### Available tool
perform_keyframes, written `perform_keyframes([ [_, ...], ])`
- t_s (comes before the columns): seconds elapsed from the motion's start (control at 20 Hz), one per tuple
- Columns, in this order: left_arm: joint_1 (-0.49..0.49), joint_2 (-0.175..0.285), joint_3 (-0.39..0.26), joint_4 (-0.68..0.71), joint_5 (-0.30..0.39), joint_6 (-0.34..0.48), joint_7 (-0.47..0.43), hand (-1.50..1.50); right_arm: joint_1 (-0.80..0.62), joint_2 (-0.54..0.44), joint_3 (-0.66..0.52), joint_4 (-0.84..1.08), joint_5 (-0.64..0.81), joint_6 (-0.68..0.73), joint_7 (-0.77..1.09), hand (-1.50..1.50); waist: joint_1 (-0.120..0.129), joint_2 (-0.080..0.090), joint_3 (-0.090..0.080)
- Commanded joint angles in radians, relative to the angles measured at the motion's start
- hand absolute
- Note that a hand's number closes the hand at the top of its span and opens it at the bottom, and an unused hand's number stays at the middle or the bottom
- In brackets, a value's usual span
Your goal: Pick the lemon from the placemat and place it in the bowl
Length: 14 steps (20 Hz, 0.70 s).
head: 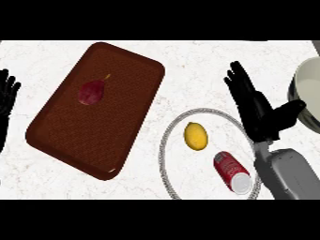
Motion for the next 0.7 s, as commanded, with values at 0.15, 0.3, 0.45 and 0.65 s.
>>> perform_keyframes([
  [0.15, -0.021, -0.064, -0.169, -0.006, -0.034, -0.078, 0.070, 0.00, 0.021, 0.033, 0.015, -0.017, 0.199, -0.257, -0.016, 1.50, -0.065, -0.044, 0.015],
  [0.3, -0.007, -0.084, -0.214, -0.027, -0.023, -0.103, 0.089, 0.00, 0.068, -0.222, 0.090, 0.117, 0.458, -0.273, 0.038, 1.50, -0.112, -0.032, -0.020],
  [0.45, -0.028, -0.159, -0.328, -0.028, -0.040, -0.127, 0.155, 0.00, 0.095, 0.060, 0.122, 0.054, 0.465, -0.530, 0.139, -1.50, -0.056, -0.045, 0.015],
  [0.65, -0.099, -0.221, -0.340, 0.000, -0.067, -0.097, 0.196, 0.00, 0.044, 0.103, 0.213, 0.167, 0.640, -0.583, 0.143, -1.50, -0.037, -0.042, 0.015],
])
